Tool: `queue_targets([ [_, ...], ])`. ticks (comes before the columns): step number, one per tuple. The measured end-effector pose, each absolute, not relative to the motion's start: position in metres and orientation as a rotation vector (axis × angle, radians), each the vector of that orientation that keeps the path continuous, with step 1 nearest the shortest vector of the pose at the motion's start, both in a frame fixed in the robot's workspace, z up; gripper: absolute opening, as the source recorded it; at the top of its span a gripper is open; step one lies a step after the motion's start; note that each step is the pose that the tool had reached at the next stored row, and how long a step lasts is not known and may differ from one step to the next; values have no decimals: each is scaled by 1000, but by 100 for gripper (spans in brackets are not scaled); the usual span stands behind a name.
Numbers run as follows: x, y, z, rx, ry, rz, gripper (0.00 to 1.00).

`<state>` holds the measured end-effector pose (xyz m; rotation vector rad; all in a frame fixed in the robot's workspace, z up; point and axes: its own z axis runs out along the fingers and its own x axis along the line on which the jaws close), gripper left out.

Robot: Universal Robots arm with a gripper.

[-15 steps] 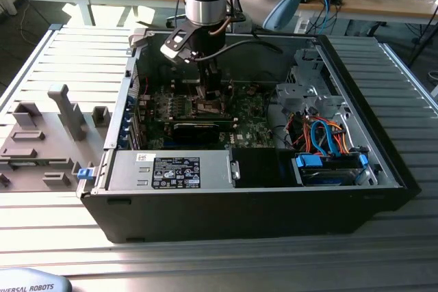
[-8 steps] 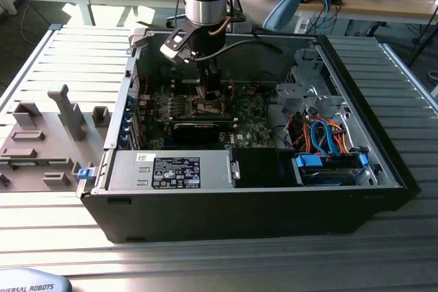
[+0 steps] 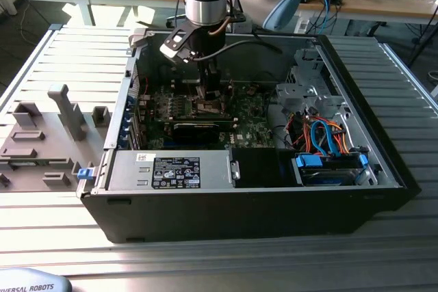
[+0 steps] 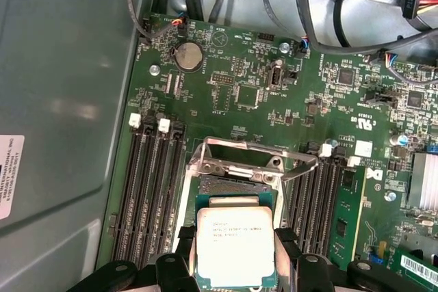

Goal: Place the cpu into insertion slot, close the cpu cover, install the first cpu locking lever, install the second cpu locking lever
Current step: 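Place the cpu into insertion slot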

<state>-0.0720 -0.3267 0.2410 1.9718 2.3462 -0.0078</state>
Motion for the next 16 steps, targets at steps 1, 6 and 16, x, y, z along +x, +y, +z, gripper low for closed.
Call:
queue_targets([
  [1,-72,-327,241,1973,2345,-8,54],
  [6,-72,-327,241,1983,2336,-8,54],
  [16,-72,-327,241,2003,2320,-9,54],
])
